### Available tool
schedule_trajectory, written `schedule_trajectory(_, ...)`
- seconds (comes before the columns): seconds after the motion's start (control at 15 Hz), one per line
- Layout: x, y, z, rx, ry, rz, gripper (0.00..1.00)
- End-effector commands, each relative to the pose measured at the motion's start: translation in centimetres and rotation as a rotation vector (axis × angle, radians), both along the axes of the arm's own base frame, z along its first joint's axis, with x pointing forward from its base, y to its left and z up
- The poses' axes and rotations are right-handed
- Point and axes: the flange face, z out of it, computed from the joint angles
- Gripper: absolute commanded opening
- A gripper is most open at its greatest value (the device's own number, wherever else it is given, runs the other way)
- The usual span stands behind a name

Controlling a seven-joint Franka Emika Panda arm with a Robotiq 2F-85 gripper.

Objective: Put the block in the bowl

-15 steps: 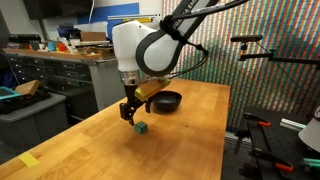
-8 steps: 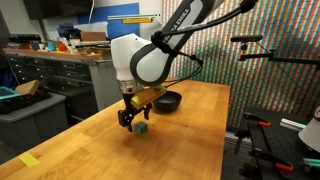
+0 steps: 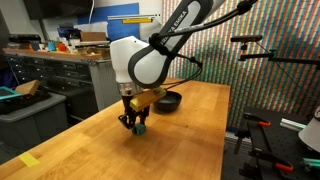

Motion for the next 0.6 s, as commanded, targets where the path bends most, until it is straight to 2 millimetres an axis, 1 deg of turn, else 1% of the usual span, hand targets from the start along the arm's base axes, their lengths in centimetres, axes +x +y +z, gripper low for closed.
schedule_trajectory(0.0, 0.0, 0.6, 1.7, 0.004, -0.031, 0.008, 0.18)
schedule_trajectory(0.13, -0.3, 0.4, 2.4, 0.002, -0.038, 0.007, 0.17)
schedule_trajectory(0.27, -0.6, -0.2, 3.2, -0.002, -0.047, -0.001, 0.17)
schedule_trajectory(0.47, -1.2, -2.1, 4.8, -0.006, -0.067, -0.027, 0.17)
schedule_trajectory(0.53, -1.5, -3.0, 5.3, -0.007, -0.076, -0.039, 0.17)
